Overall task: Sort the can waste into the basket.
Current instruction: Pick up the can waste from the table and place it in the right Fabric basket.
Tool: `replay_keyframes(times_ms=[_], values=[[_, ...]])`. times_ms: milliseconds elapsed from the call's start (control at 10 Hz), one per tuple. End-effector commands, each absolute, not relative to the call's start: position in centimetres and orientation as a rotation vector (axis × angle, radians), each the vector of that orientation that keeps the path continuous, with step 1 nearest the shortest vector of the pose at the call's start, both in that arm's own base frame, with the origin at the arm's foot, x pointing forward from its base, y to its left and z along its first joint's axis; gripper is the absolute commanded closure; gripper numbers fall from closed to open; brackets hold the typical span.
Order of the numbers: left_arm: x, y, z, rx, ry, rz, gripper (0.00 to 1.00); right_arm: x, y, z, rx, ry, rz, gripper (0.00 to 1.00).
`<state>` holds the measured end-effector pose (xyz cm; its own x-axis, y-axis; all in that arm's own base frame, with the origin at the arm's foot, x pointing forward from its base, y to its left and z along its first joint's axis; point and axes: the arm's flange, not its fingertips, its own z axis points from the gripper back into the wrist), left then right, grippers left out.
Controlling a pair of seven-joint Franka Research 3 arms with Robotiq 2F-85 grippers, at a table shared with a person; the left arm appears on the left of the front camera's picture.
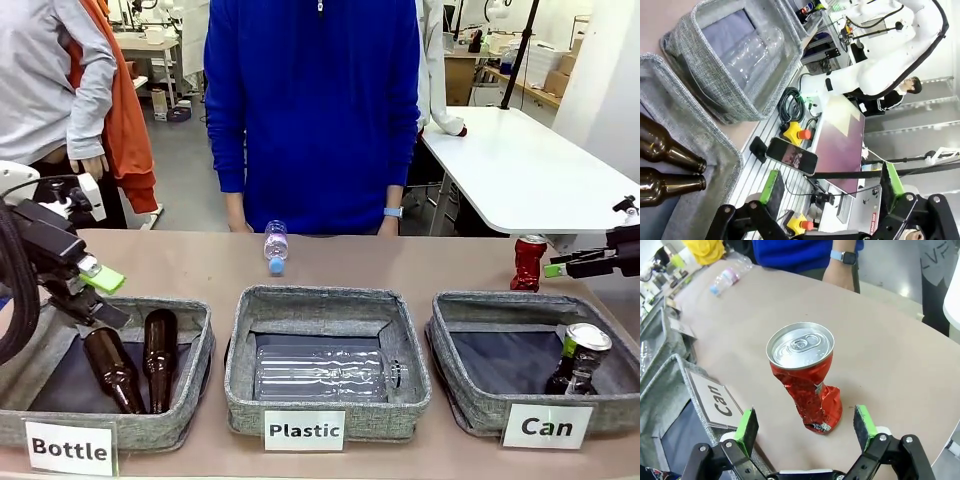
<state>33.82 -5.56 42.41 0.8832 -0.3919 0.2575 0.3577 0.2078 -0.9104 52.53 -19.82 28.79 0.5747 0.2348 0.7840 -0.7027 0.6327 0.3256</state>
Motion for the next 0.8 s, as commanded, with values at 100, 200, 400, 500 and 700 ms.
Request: replay_keyframes(times_ms=[100,200,400,500,700], values=[[33.6,-5.4,42.7,-1.261,0.039,-0.532,0.00,53.7,-19.3,28.2,0.693,-0.779,0.616,0.00],[33.6,-5.4,42.7,-1.261,0.039,-0.532,0.00,54.0,-19.1,28.1,0.684,-0.792,0.620,0.00],[33.6,-5.4,42.7,-1.261,0.039,-0.532,0.00,54.5,-18.4,27.5,0.689,-0.818,0.629,0.00],[33.6,-5.4,42.7,-1.261,0.039,-0.532,0.00,54.7,-18.1,27.1,0.686,-0.829,0.632,0.00],[33.6,-5.4,42.7,-1.261,0.039,-0.532,0.00,55.3,-17.8,26.0,0.700,-0.844,0.646,0.00]])
